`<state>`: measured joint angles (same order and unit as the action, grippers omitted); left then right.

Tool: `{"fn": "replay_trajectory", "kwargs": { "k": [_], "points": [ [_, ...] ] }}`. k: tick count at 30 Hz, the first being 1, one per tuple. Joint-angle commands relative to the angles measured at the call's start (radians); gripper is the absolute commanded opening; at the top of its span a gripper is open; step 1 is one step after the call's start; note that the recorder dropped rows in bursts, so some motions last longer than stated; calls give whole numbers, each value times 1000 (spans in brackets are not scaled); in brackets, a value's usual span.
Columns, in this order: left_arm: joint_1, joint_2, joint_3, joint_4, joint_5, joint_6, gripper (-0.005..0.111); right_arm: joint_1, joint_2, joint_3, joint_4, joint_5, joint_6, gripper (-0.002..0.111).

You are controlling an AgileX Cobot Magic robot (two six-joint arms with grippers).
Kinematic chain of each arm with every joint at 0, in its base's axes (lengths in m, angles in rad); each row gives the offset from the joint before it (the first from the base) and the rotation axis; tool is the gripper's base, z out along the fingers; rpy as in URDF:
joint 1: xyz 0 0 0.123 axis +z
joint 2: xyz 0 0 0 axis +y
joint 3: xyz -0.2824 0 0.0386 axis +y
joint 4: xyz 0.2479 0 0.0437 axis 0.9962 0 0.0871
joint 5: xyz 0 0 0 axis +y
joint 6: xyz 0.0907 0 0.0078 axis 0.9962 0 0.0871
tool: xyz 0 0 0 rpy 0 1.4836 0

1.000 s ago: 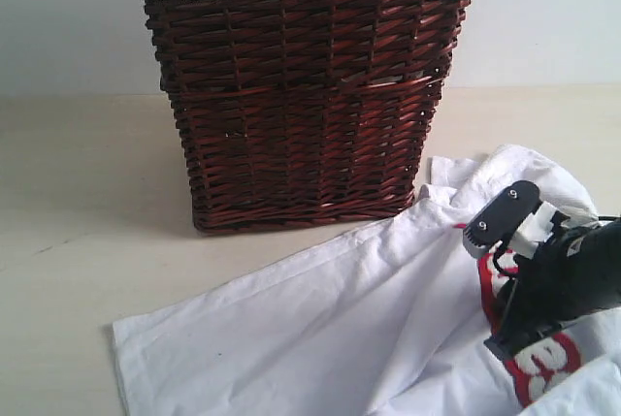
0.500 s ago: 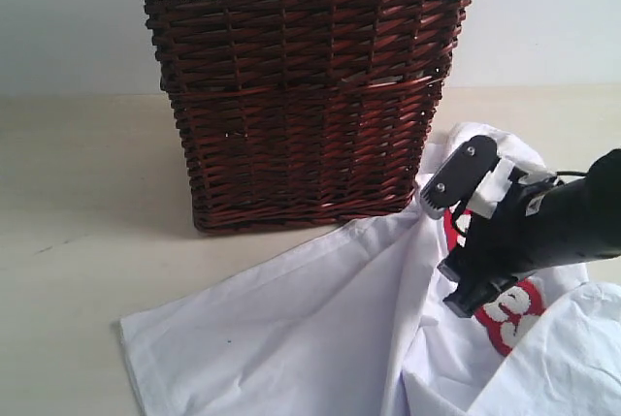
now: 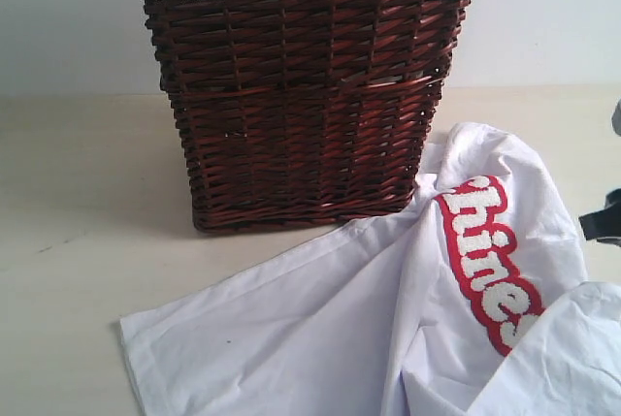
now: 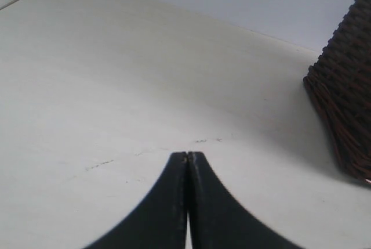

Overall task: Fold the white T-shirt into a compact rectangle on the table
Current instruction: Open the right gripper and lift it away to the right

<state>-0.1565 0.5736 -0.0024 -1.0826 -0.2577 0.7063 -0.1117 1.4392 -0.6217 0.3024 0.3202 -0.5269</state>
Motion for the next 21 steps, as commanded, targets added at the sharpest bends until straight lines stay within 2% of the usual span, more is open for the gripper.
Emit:
{"fn": "replay_trajectory", "kwargs": {
  "k": [1, 9, 11, 13, 14, 16, 17, 19, 21],
  "points": [
    [-6, 4, 2, -2, -3, -4, 0, -29, 97, 8, 17, 31, -132, 44],
    [-6, 4, 2, -2, -3, -4, 0, -29, 150, 8, 128, 16, -205, 20],
    [-6, 4, 2, -2, -3, -4, 0, -29, 153, 8, 298, 2, -339, 13],
    [-6, 4, 2, -2, -3, -4, 0, -29, 153, 8, 571, 24, -555, 3],
    [-6, 4, 2, -2, -3, -4, 0, -29, 153, 8, 684, 64, -665, 0],
    [-6, 4, 2, -2, -3, -4, 0, -29, 156, 8, 915, 210, -922, 0],
    [-6, 4, 2, -2, -3, -4, 0, -29, 161, 8, 970, 274, -1010, 0],
    [-6, 4, 2, -2, -3, -4, 0, -21, 165, 8, 1048, 351, -1060, 0],
    [-6, 4, 2, -2, -3, -4, 0, -16, 149, 8, 1060, 305, -1060, 0]
  ]
}}
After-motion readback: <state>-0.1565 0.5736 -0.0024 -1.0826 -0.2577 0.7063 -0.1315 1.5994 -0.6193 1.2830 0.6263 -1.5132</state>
